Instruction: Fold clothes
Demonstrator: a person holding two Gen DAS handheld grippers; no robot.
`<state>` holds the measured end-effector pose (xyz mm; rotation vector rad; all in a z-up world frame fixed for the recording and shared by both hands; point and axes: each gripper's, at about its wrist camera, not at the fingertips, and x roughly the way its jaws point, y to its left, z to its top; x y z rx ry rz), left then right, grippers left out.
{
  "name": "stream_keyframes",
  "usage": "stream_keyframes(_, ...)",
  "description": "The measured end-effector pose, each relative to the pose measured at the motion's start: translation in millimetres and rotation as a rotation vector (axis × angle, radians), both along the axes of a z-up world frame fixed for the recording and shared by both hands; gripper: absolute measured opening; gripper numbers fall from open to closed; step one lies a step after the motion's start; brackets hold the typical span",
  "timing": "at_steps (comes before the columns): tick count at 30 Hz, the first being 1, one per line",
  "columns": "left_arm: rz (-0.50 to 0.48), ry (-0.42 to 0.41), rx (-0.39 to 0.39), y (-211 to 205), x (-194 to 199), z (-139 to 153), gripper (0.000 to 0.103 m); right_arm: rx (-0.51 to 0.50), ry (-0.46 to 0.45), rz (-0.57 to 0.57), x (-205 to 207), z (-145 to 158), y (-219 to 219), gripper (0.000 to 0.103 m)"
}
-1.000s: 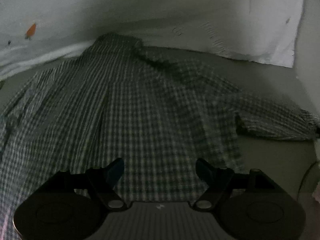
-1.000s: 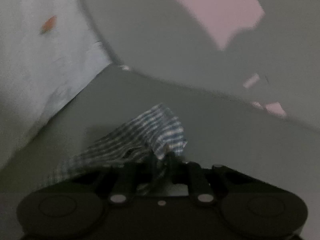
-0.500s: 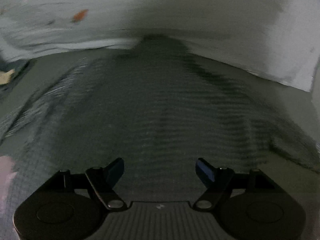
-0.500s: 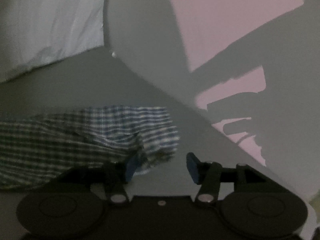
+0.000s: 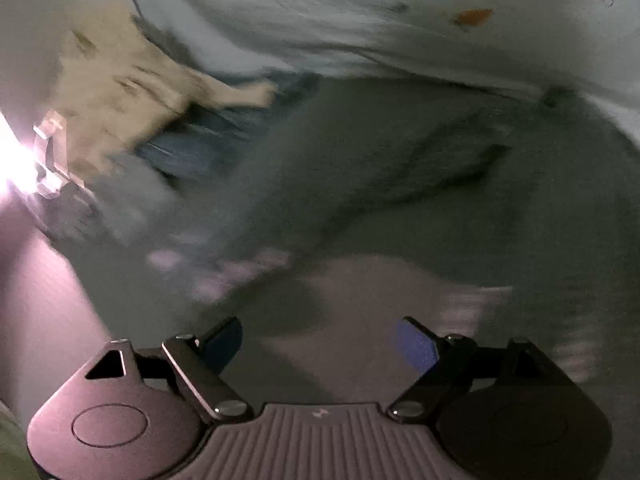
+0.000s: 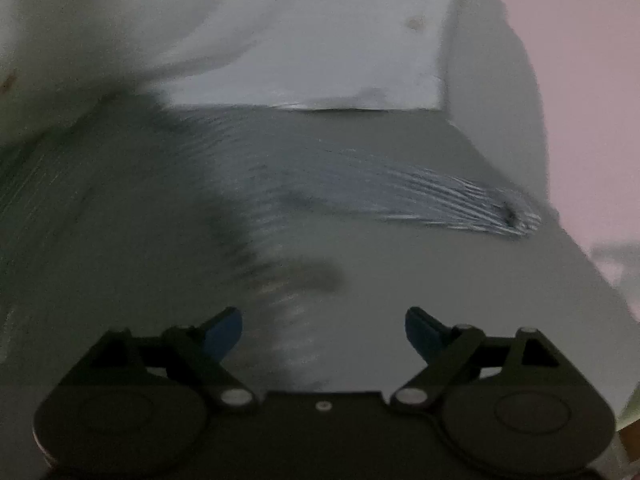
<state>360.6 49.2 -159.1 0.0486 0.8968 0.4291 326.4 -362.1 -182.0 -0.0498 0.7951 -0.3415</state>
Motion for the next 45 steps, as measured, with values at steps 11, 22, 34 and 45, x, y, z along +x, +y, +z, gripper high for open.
stream_keyframes(11,-0.206,-0.035,-0.048,97,2,-37,0.065,-0.069,0.055,0.27,11,3,190,0.095)
stream_keyframes(22,-0.068,-0.235,-0.098,156,36,37,0.007,-0.042,0.081,0.168,19,6,203,0.095)
stream_keyframes(34,0.148,-0.209,-0.199,241,60,23,0.085,0.046,0.127,0.046,11,-5,194,0.095)
stream_keyframes(45,0.148,-0.127,-0.32,233,69,-42,0.085,0.038,0.143,0.202,13,-6,238,0.095)
